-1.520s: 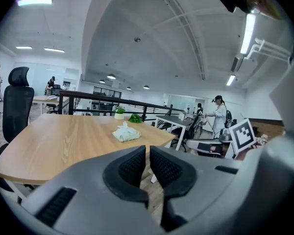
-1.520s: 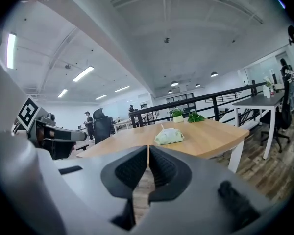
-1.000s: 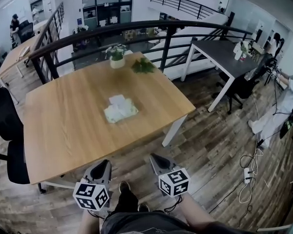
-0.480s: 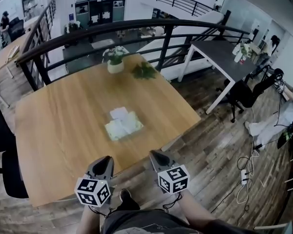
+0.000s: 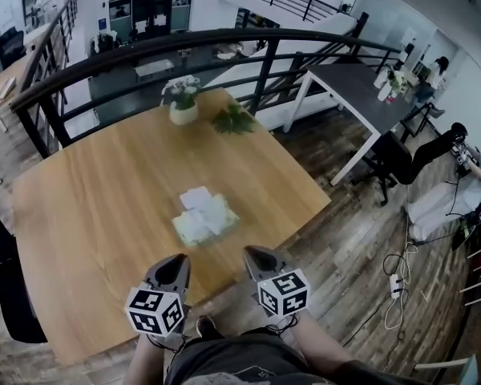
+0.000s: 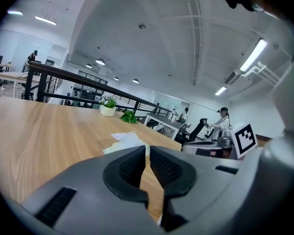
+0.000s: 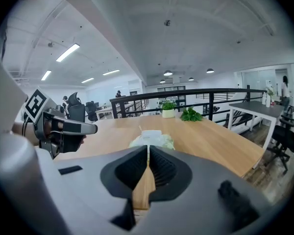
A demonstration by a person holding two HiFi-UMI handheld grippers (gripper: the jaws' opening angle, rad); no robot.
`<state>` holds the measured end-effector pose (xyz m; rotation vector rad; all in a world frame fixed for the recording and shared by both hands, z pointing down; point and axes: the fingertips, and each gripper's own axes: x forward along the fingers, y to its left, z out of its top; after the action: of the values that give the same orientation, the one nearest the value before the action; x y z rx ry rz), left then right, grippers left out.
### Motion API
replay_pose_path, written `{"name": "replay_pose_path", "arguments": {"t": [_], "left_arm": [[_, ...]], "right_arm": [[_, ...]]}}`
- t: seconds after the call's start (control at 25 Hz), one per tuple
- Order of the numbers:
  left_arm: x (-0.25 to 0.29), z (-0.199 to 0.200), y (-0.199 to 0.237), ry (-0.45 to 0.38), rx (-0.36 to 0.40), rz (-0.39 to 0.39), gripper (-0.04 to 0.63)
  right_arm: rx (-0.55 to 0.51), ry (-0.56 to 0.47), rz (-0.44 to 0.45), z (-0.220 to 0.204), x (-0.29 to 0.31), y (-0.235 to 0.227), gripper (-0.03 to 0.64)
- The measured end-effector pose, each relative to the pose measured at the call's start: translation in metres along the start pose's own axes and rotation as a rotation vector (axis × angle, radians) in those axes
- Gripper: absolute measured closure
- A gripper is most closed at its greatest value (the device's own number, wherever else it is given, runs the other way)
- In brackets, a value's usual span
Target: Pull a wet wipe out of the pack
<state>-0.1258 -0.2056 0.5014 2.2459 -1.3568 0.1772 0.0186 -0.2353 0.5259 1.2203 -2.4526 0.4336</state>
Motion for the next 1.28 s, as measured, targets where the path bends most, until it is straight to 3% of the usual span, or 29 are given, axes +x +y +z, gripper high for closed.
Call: {"name": "replay_pose_path", "arguments": {"t": [0.36, 0.92, 1.0, 1.08, 1.28], "left_arm": [[0.024, 0.007, 0.018, 0.004, -0.027, -0.004, 0.558], [0.073, 0.013, 0.025, 0.015, -0.094, 0.130, 0.557], [0.084, 0.014, 0.022, 0.024, -0.078, 0.145, 0.541], [0.096, 0.013, 0.018, 0.037, -0.069, 0.157, 0.484], [0.122, 0.010, 0.017, 0.059, -0.117, 0.210, 0.425]], "right_arm": [[-0.015, 0.044, 0.033, 0.003, 0.031, -0.005, 0.592], [-0.107, 0.107, 0.240, 0.021, 0.098, -0.035, 0.591], [-0.120, 0.119, 0.274, 0.019, 0.104, -0.038, 0.591], [-0.138, 0.130, 0.312, 0.017, 0.110, -0.039, 0.591], [-0.184, 0.151, 0.390, 0.013, 0.118, -0.040, 0.591]]}}
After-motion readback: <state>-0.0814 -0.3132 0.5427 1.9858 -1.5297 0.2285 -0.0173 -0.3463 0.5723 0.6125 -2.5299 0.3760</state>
